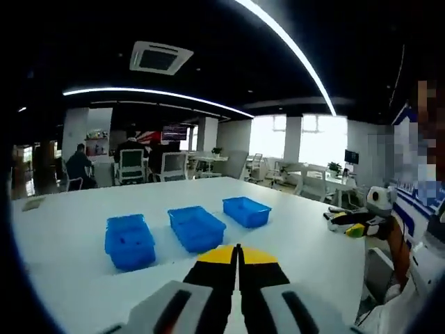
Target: Pick up the resistors one by one and place each resistor into its matching bin, sorting the parts by color and model until every resistor is separated into the correct bin for its type
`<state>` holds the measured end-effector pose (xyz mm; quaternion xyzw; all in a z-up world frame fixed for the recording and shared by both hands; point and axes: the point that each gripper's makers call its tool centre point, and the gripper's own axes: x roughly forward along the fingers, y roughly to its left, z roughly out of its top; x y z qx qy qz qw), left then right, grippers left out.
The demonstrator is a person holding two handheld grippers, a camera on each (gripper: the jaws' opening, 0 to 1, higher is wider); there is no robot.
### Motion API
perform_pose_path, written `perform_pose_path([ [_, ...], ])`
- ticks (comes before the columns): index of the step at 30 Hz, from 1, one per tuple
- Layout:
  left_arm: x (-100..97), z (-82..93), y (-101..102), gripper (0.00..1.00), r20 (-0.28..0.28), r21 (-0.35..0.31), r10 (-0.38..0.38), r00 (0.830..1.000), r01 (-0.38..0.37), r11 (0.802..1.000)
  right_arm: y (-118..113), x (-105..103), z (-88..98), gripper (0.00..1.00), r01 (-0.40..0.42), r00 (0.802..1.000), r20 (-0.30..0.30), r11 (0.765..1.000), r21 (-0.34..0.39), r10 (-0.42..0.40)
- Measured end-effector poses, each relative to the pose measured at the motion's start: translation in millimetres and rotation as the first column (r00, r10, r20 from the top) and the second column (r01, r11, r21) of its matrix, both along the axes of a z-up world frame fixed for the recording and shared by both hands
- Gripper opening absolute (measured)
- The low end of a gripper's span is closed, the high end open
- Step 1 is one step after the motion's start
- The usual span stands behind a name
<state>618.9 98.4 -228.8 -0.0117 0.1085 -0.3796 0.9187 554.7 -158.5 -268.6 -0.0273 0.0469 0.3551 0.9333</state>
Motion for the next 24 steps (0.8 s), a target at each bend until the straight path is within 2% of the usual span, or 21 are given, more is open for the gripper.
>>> perform_pose_path([
  [6, 2.7, 0.0, 9.3, 0.04, 0.014, -0.027, 0.042, 0.999, -0.042, 0.999, 0.0, -0.1, -0.6, 0.39, -0.001, 1.000, -0.001, 1.000, -0.001, 0.001],
  [8, 9.1, 2.4, 9.8, 0.04, 0.052, -0.006, 0.057, 0.997, -0.057, 0.998, 0.2, -0.8, -0.4, 0.39, -0.002, 1.000, 0.000, 1.000, -0.001, 0.002],
  [10, 16.5, 2.0, 7.8, 0.04, 0.059, 0.012, 0.064, 0.996, -0.064, 0.998, -0.5, -1.1, 0.2, 0.39, 0.001, 1.000, 0.002, 1.000, -0.001, -0.001],
  [17, 42.5, 1.8, -14.0, 0.04, 0.045, 0.012, 0.041, 0.998, -0.042, 0.999, -1.8, -0.5, -0.5, 0.39, 0.004, 1.000, 0.001, 1.000, 0.000, -0.004],
  [22, 70.8, 0.5, -30.8, 0.04, 0.038, 0.037, 0.032, 0.999, -0.033, 0.999, -2.8, -0.1, -1.4, 0.39, 0.005, 1.000, -0.002, 1.000, 0.000, -0.005],
  [24, 89.6, -1.0, -40.5, 0.04, 0.028, 0.052, 0.028, 0.999, -0.030, 0.998, -4.2, -0.1, -0.6, 0.39, 0.008, 1.000, -0.001, 1.000, 0.003, -0.008],
])
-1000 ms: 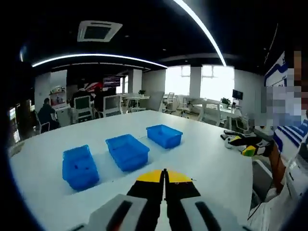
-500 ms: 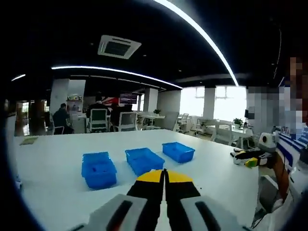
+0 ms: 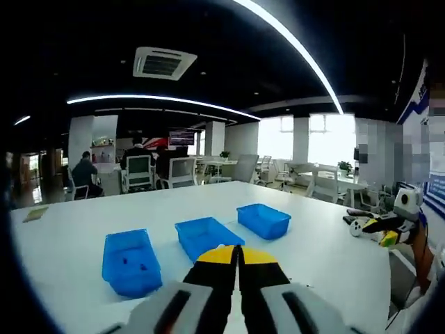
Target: Pick up the resistors one by one and place each resistor into its matching bin, sorting the parts by color and model until every resistor is separated into the correct bin for its type
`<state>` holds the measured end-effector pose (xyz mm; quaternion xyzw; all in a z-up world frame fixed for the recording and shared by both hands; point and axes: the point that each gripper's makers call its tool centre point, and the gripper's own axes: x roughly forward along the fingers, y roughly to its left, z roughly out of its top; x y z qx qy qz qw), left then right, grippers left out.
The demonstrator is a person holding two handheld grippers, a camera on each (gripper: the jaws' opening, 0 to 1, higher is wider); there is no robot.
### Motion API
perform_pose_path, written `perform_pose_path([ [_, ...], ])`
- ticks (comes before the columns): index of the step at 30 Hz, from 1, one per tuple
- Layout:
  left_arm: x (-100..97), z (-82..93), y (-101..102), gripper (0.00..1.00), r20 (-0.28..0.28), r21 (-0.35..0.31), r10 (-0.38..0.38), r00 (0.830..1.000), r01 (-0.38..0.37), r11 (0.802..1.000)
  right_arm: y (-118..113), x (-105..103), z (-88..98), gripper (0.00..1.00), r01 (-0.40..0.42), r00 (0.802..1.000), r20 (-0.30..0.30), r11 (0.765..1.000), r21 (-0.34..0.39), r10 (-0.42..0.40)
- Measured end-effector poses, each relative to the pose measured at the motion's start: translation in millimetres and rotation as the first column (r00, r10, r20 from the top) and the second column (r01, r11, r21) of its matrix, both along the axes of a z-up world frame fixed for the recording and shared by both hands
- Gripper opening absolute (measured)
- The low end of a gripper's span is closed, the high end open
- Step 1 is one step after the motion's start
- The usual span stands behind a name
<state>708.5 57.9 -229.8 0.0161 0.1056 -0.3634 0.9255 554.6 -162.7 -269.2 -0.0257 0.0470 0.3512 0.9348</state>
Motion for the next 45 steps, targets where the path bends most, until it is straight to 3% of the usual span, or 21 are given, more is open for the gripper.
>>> perform_pose_path([
  [13, 106.9, -11.5, -32.3, 0.04, -0.047, 0.024, 0.092, 0.995, -0.091, 0.996, -6.2, 1.6, 4.1, 0.38, 0.024, 1.000, 0.009, 1.000, 0.007, -0.024],
  [22, 141.6, -26.9, -49.8, 0.05, -0.058, 0.046, 0.146, 0.988, -0.143, 0.989, -11.6, 3.0, 7.6, 0.38, 0.047, 0.999, 0.021, 0.999, 0.003, -0.047],
  [26, 146.5, -30.5, -51.0, 0.05, -0.065, 0.035, 0.163, 0.985, -0.161, 0.986, -11.6, 3.4, 6.6, 0.38, 0.046, 0.999, 0.020, 0.999, -0.004, -0.046],
  [28, 151.3, -29.0, -49.4, 0.08, -0.025, 0.049, 0.174, 0.984, -0.173, 0.984, -10.7, 3.3, 5.9, 0.38, 0.044, 0.999, 0.018, 0.999, -0.004, -0.044],
  [30, 151.0, -29.1, -51.1, 0.29, -0.018, 0.046, 0.169, 0.986, -0.168, 0.985, -11.0, 3.9, 5.6, 0.38, 0.045, 0.999, 0.016, 0.999, -0.003, -0.045],
  [32, 150.3, -29.7, -53.0, 0.43, -0.012, 0.050, 0.158, 0.987, -0.157, 0.986, -12.3, 5.0, 5.6, 0.38, 0.049, 0.999, 0.014, 0.999, -0.001, -0.049],
  [45, 134.6, -18.5, -41.8, 0.39, 0.017, 0.076, 0.162, 0.987, -0.163, 0.984, -11.7, 6.1, 4.4, 0.38, 0.049, 0.999, 0.009, 0.999, -0.002, -0.049],
])
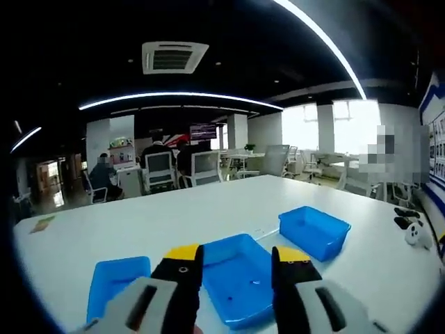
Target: Pick up the resistors one by one and place each resistor into its matching bin, sorting the parts by color and model until every resistor is separated into the correct bin for its type
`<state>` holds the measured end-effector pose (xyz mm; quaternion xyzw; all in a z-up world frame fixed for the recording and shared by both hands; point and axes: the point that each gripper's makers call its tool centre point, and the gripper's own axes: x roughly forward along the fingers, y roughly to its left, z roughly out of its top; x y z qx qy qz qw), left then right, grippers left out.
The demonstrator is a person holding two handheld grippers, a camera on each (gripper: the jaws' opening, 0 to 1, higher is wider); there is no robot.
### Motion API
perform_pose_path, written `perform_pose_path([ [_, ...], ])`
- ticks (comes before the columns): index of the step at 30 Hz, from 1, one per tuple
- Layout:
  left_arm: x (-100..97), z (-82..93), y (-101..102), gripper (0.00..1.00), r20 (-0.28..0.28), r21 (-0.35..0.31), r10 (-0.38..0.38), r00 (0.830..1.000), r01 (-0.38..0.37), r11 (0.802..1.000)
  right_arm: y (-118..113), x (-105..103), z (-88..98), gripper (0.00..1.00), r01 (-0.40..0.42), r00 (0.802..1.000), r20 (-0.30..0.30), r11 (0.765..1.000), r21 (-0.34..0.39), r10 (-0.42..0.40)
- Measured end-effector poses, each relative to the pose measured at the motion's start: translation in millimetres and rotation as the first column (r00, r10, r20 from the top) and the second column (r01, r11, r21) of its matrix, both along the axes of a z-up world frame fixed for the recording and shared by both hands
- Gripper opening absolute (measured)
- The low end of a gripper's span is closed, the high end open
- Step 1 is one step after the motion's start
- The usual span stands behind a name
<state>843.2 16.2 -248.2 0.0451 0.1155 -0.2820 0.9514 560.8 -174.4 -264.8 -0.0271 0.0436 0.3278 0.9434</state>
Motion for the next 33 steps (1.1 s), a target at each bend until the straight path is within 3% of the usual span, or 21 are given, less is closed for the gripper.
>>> perform_pose_path([
  [10, -35.2, 20.8, 24.8, 0.36, 0.026, -0.051, -0.004, 1.000, 0.006, 0.999, -1.1, -1.7, 1.4, 0.38, -0.002, 1.000, 0.002, 1.000, -0.006, 0.002],
  [18, -93.0, 31.5, 40.3, 0.36, 0.060, -0.089, -0.054, 0.997, 0.059, 0.994, 4.1, -1.8, -3.3, 0.38, -0.011, 1.000, -0.007, 1.000, -0.021, 0.010],
  [20, -107.5, 29.4, 41.7, 0.36, 0.050, -0.078, -0.078, 0.996, 0.082, 0.994, 4.0, -1.5, -3.9, 0.38, -0.011, 1.000, -0.008, 1.000, -0.024, 0.010],
  [22, -128.0, 15.0, 38.8, 0.36, -0.046, -0.066, -0.144, 0.989, 0.141, 0.988, 3.7, -1.0, -4.7, 0.38, -0.009, 1.000, -0.011, 1.000, -0.023, 0.009],
  [23, -136.7, 10.9, 38.6, 0.37, -0.066, -0.055, -0.165, 0.984, 0.161, 0.985, 3.7, -0.8, -5.2, 0.38, -0.009, 1.000, -0.012, 1.000, -0.024, 0.009],
  [27, -167.5, 4.6, 44.1, 0.36, -0.057, 0.008, -0.191, 0.980, 0.192, 0.981, 3.7, 0.3, -8.0, 0.38, -0.009, 1.000, -0.019, 1.000, -0.025, 0.009],
  [33, -205.9, -4.0, 62.7, 0.36, -0.039, -0.053, -0.178, 0.983, 0.175, 0.983, 2.5, 0.7, -9.1, 0.38, -0.008, 1.000, -0.022, 1.000, -0.026, 0.007],
])
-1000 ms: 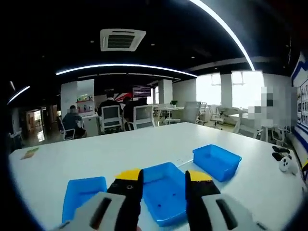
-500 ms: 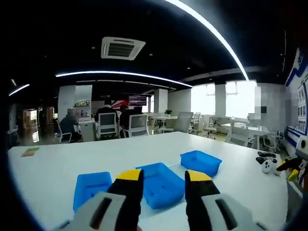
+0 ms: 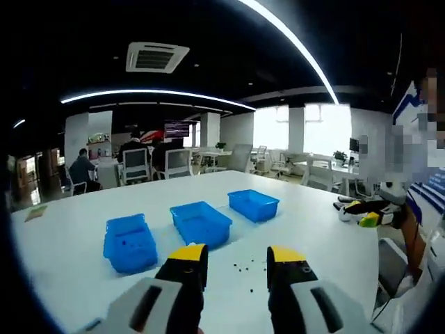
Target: Pick up the resistors one by one and place each resistor into its matching bin, sorting the parts by color and model until every resistor is separated into the correct bin for its type
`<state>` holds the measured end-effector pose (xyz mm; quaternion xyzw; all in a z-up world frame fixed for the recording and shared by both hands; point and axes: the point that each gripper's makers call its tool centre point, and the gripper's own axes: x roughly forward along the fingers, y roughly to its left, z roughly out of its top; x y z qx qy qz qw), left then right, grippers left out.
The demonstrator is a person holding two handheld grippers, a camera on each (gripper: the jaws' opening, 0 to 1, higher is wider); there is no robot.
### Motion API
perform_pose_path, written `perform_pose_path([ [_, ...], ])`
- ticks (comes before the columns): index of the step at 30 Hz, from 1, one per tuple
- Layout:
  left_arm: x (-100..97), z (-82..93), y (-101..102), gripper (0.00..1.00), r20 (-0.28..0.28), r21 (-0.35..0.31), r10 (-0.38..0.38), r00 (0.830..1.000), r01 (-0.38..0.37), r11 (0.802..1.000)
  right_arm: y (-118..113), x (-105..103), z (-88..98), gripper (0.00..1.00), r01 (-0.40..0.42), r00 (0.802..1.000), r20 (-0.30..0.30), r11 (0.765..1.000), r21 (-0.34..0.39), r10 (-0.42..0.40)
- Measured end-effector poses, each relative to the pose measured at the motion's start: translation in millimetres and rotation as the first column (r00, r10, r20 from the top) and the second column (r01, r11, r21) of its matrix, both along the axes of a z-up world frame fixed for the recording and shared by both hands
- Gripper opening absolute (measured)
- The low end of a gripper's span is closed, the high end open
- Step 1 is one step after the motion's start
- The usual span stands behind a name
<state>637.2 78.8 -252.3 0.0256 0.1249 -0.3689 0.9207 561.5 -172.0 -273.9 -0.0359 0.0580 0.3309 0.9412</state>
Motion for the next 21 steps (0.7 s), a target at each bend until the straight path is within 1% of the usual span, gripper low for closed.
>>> perform_pose_path([
  [4, -16.6, -11.1, 17.1, 0.35, -0.002, -0.010, 0.043, 0.999, -0.043, 0.999, -0.7, -0.7, -0.7, 0.38, 0.002, 1.000, -0.002, 1.000, 0.000, -0.002],
  [6, -20.0, -10.5, 22.8, 0.32, 0.005, -0.017, 0.061, 0.998, -0.061, 0.998, -0.5, -1.9, -0.9, 0.38, 0.002, 1.000, -0.002, 1.000, 0.000, -0.002],
  [9, -29.0, -3.7, 34.7, 0.30, 0.005, -0.069, 0.088, 0.996, -0.087, 0.994, -1.1, -5.1, 0.2, 0.38, 0.003, 1.000, 0.000, 1.000, -0.002, -0.003],
  [11, -30.9, -3.7, 35.2, 0.30, 0.003, -0.074, 0.088, 0.996, -0.088, 0.993, -1.8, -5.8, 1.1, 0.38, 0.005, 1.000, 0.002, 1.000, 0.000, -0.005],
  [12, -32.0, -6.4, 34.3, 0.30, -0.007, -0.061, 0.079, 0.997, -0.080, 0.995, -1.8, -6.0, 1.3, 0.38, 0.005, 1.000, 0.002, 1.000, 0.001, -0.005],
  [15, -34.7, -18.9, 28.2, 0.30, -0.039, 0.016, 0.042, 0.998, -0.041, 0.999, -1.1, -6.7, 0.6, 0.38, 0.004, 1.000, -0.001, 1.000, 0.001, -0.004],
  [16, -35.9, -25.2, 22.4, 0.30, -0.057, 0.059, 0.017, 0.998, -0.014, 0.998, -0.6, -7.2, 0.2, 0.38, 0.002, 1.000, -0.002, 1.000, 0.000, -0.002],
  [17, -35.7, -28.4, 17.8, 0.30, -0.066, 0.082, 0.004, 0.998, 0.002, 0.997, -0.1, -7.7, 0.3, 0.38, 0.001, 1.000, -0.002, 1.000, 0.000, -0.001],
  [19, -34.4, -39.8, 6.7, 0.29, -0.126, 0.129, -0.020, 0.992, 0.036, 0.991, 0.6, -8.7, 1.1, 0.38, -0.001, 1.000, -0.001, 1.000, 0.000, 0.001],
  [20, -32.4, -42.5, 4.4, 0.28, -0.131, 0.147, -0.015, 0.991, 0.034, 0.989, 0.5, -8.8, 1.3, 0.38, -0.001, 1.000, 0.000, 1.000, -0.001, 0.001],
  [21, -29.1, -48.7, -0.9, 0.27, -0.141, 0.195, -0.020, 0.990, 0.048, 0.980, 0.2, -9.1, 1.8, 0.38, 0.000, 1.000, 0.001, 1.000, -0.001, 0.000],
])
